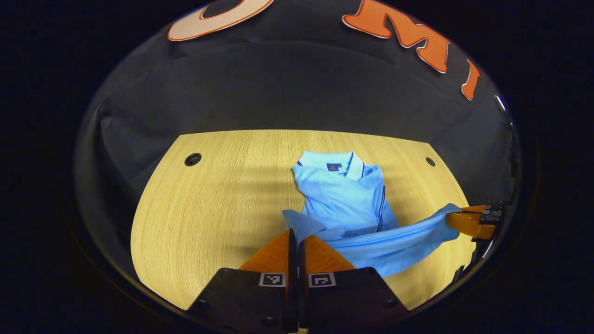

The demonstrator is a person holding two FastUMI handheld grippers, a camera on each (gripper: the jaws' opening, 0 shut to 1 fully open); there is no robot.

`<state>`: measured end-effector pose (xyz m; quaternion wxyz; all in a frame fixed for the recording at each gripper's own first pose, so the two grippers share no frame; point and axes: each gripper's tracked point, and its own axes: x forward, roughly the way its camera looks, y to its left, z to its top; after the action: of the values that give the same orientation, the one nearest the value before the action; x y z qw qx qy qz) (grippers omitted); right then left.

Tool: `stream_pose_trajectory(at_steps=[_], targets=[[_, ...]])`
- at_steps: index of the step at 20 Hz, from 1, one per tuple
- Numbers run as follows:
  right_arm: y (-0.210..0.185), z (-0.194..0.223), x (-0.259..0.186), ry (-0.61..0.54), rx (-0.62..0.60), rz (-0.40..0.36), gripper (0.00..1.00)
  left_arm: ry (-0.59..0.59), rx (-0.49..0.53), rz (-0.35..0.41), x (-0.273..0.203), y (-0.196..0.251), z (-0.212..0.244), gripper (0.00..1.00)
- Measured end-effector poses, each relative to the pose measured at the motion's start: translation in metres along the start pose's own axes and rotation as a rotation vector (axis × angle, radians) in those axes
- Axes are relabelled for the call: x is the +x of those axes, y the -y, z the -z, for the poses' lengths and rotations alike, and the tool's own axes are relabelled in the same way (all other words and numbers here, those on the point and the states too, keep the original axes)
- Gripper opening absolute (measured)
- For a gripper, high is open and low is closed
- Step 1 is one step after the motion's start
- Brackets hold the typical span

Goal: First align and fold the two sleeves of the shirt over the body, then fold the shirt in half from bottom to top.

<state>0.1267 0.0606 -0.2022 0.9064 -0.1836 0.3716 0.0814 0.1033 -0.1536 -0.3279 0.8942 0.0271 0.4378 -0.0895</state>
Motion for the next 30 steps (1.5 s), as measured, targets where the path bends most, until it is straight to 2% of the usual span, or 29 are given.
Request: stream_pose_trajectory(at_steps=[6, 11, 14, 17, 18, 19, 20, 23, 25, 27, 28, 29, 30], targets=[[0.006, -0.057, 0.055, 0.023, 0.017, 0.007, 0.01, 0.014, -0.013, -0.011, 0.052, -0.009, -0.055, 0.04], [0.006, -0.088, 0.104, 0.027, 0.037, 0.0, 0.01, 0.024, -0.016, -0.016, 0.096, -0.017, -0.098, 0.04], [0.007, -0.097, 0.128, 0.039, 0.048, 0.001, 0.01, 0.004, -0.003, -0.032, 0.123, -0.023, -0.103, 0.04], [0.008, -0.099, 0.14, 0.043, 0.057, 0.018, 0.05, -0.015, 0.02, -0.063, 0.137, -0.026, -0.097, 0.05], [0.007, -0.098, 0.141, 0.044, 0.05, 0.023, 0.08, -0.022, 0.013, -0.056, 0.138, -0.025, -0.095, 0.1], [0.008, -0.095, 0.143, 0.045, 0.042, 0.028, 0.13, -0.023, 0.011, -0.08, 0.138, -0.032, -0.094, 0.15], [0.009, -0.095, 0.141, 0.045, 0.034, 0.028, 0.17, -0.017, 0.006, -0.087, 0.139, -0.034, -0.093, 0.36], [0.008, -0.092, 0.133, 0.04, 0.047, 0.024, 0.64, 0.025, -0.028, -0.121, 0.123, -0.048, -0.098, 1.0], [0.011, -0.091, 0.121, 0.047, 0.059, 0.026, 0.66, 0.068, -0.026, -0.146, 0.101, -0.056, -0.104, 1.0], [0.015, -0.092, 0.105, 0.067, 0.064, 0.034, 0.87, 0.114, -0.027, -0.159, 0.079, -0.057, -0.113, 1.0], [0.016, -0.092, 0.093, 0.078, 0.068, 0.034, 0.87, 0.14, -0.031, -0.162, 0.067, -0.057, -0.117, 1.0], [0.018, -0.093, 0.082, 0.09, 0.07, 0.035, 0.98, 0.166, -0.033, -0.164, 0.054, -0.057, -0.121, 1.0], [0.018, -0.095, 0.069, 0.107, 0.069, 0.033, 0.99, 0.189, -0.031, -0.176, 0.038, -0.058, -0.125, 1.0]])
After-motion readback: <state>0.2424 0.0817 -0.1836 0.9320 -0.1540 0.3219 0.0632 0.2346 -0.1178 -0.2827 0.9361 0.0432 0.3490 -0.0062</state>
